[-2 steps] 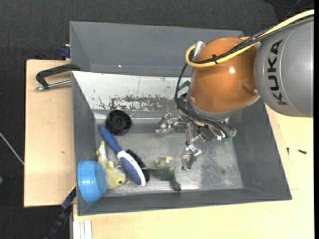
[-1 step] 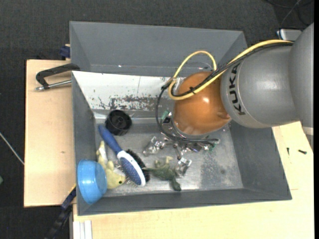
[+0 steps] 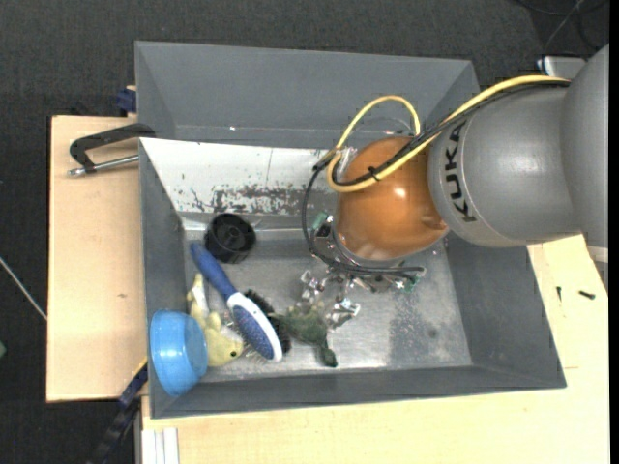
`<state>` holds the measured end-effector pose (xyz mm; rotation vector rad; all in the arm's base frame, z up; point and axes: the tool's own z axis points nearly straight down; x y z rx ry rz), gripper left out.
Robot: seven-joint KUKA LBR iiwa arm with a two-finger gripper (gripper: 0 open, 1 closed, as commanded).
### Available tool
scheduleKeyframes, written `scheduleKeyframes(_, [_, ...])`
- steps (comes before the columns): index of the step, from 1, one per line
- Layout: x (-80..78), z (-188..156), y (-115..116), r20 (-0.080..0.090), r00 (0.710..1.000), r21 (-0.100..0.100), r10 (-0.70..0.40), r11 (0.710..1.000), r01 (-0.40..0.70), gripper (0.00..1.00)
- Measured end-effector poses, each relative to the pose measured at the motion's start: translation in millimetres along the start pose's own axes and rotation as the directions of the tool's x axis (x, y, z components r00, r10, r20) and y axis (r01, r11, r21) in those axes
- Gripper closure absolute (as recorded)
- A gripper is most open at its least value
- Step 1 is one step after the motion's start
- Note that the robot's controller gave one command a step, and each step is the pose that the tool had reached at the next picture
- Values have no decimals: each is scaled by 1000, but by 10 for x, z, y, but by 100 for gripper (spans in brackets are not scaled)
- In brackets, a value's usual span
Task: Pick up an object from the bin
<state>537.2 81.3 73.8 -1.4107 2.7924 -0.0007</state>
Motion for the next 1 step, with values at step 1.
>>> scheduleKeyframes(1, [219, -1900, 51, 0, 1000, 4, -20, 1000, 20, 100])
